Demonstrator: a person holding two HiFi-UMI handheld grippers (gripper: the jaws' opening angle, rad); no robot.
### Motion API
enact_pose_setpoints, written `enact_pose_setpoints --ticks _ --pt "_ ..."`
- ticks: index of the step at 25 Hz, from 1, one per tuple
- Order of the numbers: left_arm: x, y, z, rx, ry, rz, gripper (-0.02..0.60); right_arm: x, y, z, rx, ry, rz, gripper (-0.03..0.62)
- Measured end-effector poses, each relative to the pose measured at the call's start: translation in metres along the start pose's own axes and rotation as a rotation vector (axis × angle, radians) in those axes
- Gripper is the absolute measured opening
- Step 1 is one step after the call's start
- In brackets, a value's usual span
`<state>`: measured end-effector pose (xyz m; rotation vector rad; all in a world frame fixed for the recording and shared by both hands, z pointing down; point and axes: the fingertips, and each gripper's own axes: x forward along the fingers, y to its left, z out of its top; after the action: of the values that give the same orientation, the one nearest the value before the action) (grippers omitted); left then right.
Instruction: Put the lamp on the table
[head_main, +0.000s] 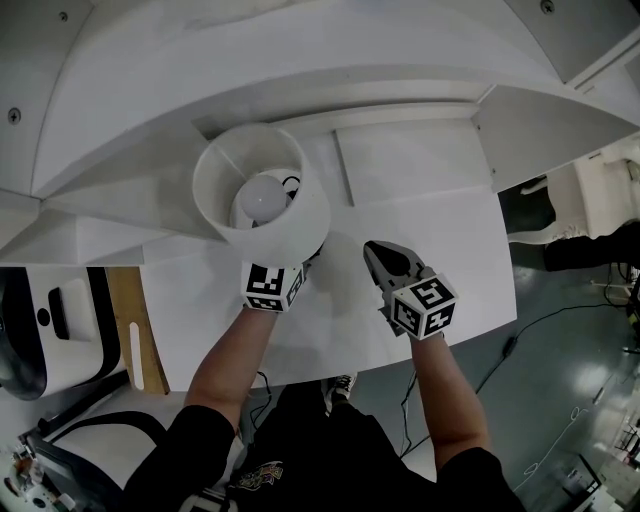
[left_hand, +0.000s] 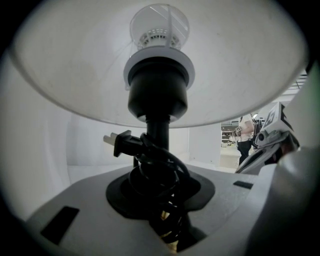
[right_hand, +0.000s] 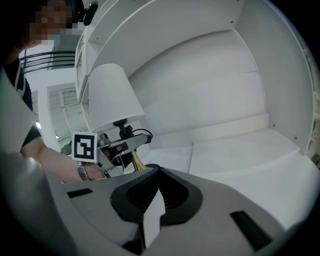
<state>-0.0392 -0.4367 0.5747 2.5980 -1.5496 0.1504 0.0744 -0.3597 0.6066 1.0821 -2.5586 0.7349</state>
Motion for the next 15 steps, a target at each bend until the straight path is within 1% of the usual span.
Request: enact_pose_setpoints --ticks 6,10,15 --pt "-0.004 -0.006 -0.002 0.036 -0.006 -0.003 0.121 -0.004 0.004 -0.004 0.003 0.003 -0.005 0.026" --pt "-0.005 -0.005 -0.006 0.055 0.016 0.023 0.127 -0.009 0.008 -0.004 0.006 -0.003 -0.008 0.026" --pt "-0.012 -0.003 -0.015 0.052 0.040 0.051 0.149 -0.017 0.017 -0.004 0.002 -0.010 -0.005 0.026"
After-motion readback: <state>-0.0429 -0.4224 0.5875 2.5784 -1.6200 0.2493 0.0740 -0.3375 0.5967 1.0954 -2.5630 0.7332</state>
